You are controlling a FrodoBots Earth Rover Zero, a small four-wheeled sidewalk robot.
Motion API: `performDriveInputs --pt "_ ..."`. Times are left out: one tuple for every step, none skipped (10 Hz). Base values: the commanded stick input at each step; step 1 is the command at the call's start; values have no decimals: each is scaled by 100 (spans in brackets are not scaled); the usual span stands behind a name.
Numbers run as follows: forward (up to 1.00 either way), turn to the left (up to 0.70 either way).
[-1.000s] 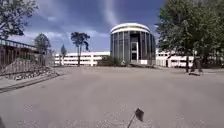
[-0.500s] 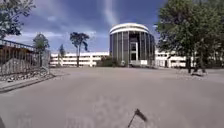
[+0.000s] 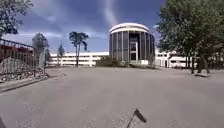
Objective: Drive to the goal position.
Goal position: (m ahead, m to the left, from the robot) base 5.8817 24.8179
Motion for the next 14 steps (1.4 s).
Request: performDriveInputs --pt "70 6" --pt "70 6" --pt "70 6" --pt "70 6" --pt "70 6" --pt "70 6" --pt "70 6" --pt "70 6" --pt "70 6" --pt "70 6" --pt "70 6" --pt "70 6" --pt "70 6" --pt "70 6"
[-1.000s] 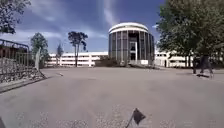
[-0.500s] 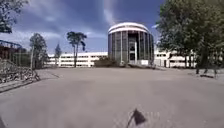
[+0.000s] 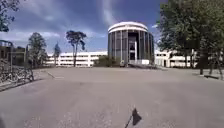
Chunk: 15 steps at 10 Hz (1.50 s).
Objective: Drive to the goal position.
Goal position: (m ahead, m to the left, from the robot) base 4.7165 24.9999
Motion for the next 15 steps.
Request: performDriveInputs --pt "70 6" --pt "70 6" --pt "70 6" --pt "70 6" --pt "70 6" --pt "70 6" --pt "70 6" --pt "70 6" --pt "70 6" --pt "70 6" --pt "70 6" --pt "70 6" --pt "70 6" --pt "70 6" --pt "70 6"
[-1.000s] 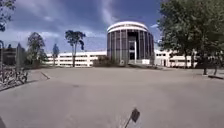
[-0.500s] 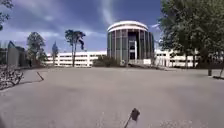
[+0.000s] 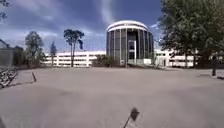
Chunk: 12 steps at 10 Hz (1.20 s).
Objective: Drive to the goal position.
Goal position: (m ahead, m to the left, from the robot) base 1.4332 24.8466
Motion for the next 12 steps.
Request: performDriveInputs --pt "70 6" --pt "70 6" --pt "70 6" --pt "70 6" --pt "70 6" --pt "70 6" --pt "70 6" --pt "70 6" --pt "70 6" --pt "70 6" --pt "70 6" --pt "70 6"
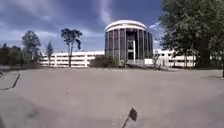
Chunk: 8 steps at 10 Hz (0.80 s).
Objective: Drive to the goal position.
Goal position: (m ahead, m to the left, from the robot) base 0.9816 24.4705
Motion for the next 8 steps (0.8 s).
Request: performDriveInputs --pt "70 6" --pt "70 6" --pt "70 6" --pt "70 6" --pt "70 6" --pt "70 6" --pt "70 6" --pt "70 6"
